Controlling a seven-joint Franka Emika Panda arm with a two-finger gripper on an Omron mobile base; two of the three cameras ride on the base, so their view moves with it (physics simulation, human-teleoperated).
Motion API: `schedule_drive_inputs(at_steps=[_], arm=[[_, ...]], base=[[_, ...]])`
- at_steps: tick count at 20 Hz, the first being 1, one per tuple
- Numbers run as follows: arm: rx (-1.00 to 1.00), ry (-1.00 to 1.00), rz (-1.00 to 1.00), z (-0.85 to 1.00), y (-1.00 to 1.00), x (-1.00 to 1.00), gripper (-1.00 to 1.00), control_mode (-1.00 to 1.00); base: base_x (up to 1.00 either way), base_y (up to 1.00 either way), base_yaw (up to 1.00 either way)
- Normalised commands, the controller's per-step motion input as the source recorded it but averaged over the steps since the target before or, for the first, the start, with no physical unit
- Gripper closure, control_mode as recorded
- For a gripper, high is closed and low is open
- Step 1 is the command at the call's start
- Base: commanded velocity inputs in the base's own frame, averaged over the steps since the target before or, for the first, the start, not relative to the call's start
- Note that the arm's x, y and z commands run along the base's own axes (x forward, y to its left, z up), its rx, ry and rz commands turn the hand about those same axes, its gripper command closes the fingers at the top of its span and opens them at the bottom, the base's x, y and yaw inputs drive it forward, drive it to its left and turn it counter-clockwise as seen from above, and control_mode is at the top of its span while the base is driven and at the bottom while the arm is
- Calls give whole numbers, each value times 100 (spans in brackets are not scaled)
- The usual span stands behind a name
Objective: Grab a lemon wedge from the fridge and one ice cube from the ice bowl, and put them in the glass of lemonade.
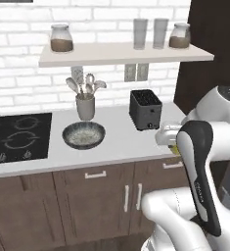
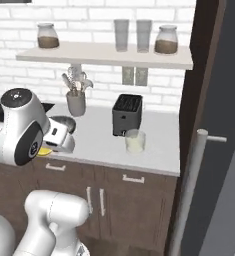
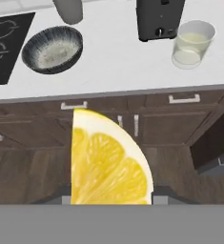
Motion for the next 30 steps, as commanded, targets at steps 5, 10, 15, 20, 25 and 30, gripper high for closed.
schedule_drive_inputs(at_steps=[5,10,15,20,25,30], arm=[[0,0,0,0,0,0,100,100],[0,0,0,0,0,0,100,100],[0,0,0,0,0,0,100,100],[0,0,0,0,0,0,100,100],[0,0,0,0,0,0,100,100],[-9,-20,0,29,1,-15,100,-100]], base=[[90,62,-47],[74,15,-18],[69,0,-12],[4,2,-2],[0,3,0],[0,0,0]])
